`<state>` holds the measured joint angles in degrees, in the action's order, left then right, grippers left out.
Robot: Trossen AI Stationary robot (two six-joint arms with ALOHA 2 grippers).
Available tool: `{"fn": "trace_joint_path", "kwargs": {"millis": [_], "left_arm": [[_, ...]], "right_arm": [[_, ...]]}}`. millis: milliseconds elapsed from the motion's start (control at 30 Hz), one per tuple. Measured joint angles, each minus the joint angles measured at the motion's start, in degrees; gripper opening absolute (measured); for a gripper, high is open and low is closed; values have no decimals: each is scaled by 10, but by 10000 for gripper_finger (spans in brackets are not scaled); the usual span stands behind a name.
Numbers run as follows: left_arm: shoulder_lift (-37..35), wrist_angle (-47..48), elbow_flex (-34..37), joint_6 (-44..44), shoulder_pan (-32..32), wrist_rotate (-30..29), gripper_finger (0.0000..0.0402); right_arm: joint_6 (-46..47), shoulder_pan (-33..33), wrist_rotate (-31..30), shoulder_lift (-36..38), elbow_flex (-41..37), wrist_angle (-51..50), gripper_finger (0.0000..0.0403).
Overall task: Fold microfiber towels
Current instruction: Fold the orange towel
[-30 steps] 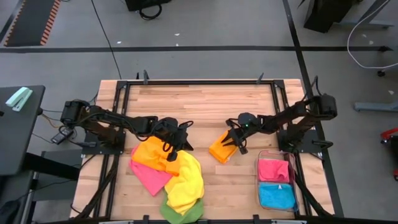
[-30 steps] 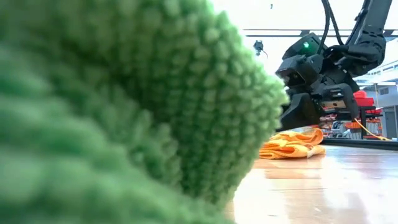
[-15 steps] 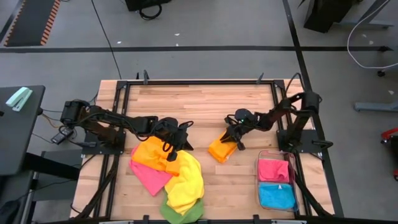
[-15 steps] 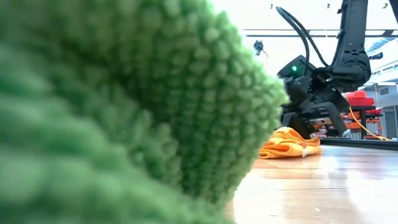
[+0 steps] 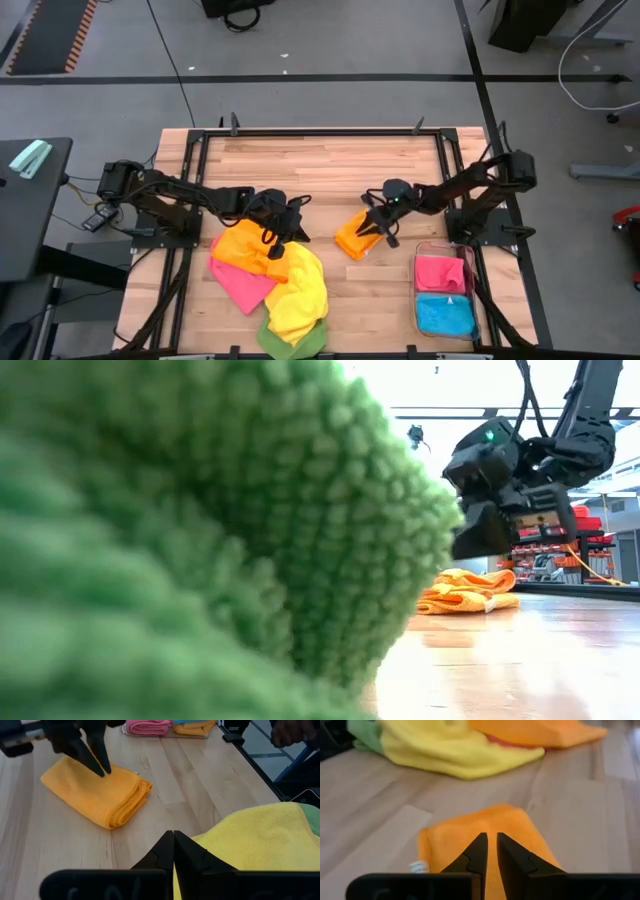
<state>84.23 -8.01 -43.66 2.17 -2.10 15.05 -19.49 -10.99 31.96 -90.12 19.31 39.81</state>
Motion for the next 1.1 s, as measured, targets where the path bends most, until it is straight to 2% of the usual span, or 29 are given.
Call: {"fn": "trace_joint_path", "kwargs": {"millis": [433, 733, 900, 1100], "left_arm": [[0, -3, 0, 0, 1, 0, 18], [0, -3, 0, -4, 0, 0, 20], [0, -2, 0, -11, 0, 0, 28], [0, -2, 0, -11, 0, 0, 16]], "right_arm": [[22, -7, 3, -153, 9, 103, 49], [48, 5, -9, -114, 29, 81, 49], [56, 36, -18, -114, 62, 78, 49], [43, 55, -46, -116, 102, 53, 49]]}}
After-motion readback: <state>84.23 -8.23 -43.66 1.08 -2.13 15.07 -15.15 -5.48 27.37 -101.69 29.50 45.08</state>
